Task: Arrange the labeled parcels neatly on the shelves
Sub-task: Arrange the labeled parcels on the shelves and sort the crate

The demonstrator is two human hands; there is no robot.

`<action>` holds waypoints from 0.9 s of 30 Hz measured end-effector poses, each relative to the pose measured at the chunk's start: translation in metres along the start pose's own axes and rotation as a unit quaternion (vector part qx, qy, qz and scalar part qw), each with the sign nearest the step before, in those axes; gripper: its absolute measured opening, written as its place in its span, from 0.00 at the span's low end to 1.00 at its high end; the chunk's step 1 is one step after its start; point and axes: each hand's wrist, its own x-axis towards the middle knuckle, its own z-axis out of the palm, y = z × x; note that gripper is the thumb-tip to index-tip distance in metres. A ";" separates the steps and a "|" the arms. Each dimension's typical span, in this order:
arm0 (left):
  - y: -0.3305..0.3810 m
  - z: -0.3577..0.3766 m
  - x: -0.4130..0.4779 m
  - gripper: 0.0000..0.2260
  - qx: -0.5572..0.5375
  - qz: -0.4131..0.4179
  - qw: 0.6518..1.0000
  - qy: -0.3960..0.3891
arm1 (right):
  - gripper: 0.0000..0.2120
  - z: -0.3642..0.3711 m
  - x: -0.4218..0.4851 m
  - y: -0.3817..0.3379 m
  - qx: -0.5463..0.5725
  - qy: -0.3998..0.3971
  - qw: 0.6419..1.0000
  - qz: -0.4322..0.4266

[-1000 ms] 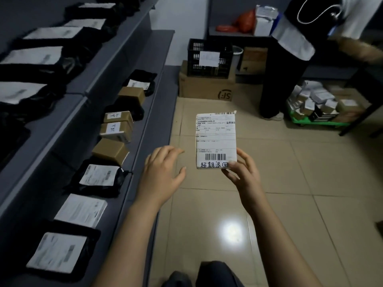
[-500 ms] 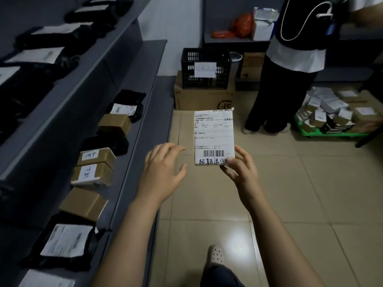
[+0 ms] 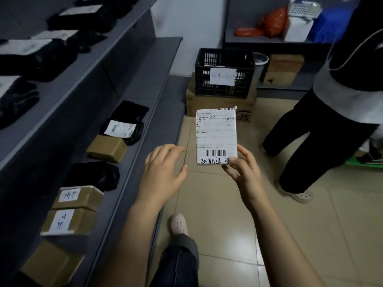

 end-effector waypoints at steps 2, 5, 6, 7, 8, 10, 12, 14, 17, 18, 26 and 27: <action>-0.015 0.015 0.040 0.16 -0.004 0.004 1.000 0.001 | 0.34 0.005 0.040 -0.002 -0.003 0.009 1.000 0.000; -0.042 0.036 0.110 0.17 -0.023 0.010 1.000 0.000 | 0.35 0.018 0.108 -0.009 -0.011 0.026 1.000 -0.006; -0.051 0.042 0.137 0.17 -0.030 0.013 0.999 -0.001 | 0.35 0.023 0.132 -0.014 -0.013 0.032 0.999 -0.008; -0.059 0.046 0.164 0.17 -0.035 0.018 0.999 -0.002 | 0.35 0.030 0.156 -0.019 -0.014 0.038 0.999 -0.009; -0.067 0.050 0.191 0.17 -0.040 0.024 0.999 -0.004 | 0.35 0.036 0.179 -0.025 -0.015 0.045 0.999 -0.009; -0.081 0.056 0.243 0.17 -0.046 0.038 0.998 -0.009 | 0.34 0.050 0.223 -0.037 -0.017 0.054 0.998 -0.014; -0.091 0.062 0.289 0.17 -0.046 0.050 0.998 -0.009 | 0.31 0.060 0.263 -0.047 -0.017 0.067 0.998 -0.016; -0.099 0.069 0.329 0.17 -0.052 0.053 0.997 -0.003 | 0.30 0.067 0.298 -0.055 -0.020 0.075 0.997 -0.016; -0.107 0.084 0.382 0.17 -0.065 0.064 0.996 -0.006 | 0.35 0.069 0.346 -0.064 -0.019 0.091 0.996 -0.010; -0.109 0.090 0.400 0.17 -0.066 0.069 0.995 -0.009 | 0.36 0.068 0.362 -0.067 -0.014 0.096 0.995 -0.009; -0.116 0.152 0.550 0.17 -0.052 0.081 0.995 0.001 | 0.29 0.048 0.526 -0.096 -0.007 0.094 0.995 -0.018; -0.114 0.160 0.571 0.17 -0.051 0.084 0.995 0.007 | 0.29 0.044 0.550 -0.102 -0.009 0.089 0.996 -0.020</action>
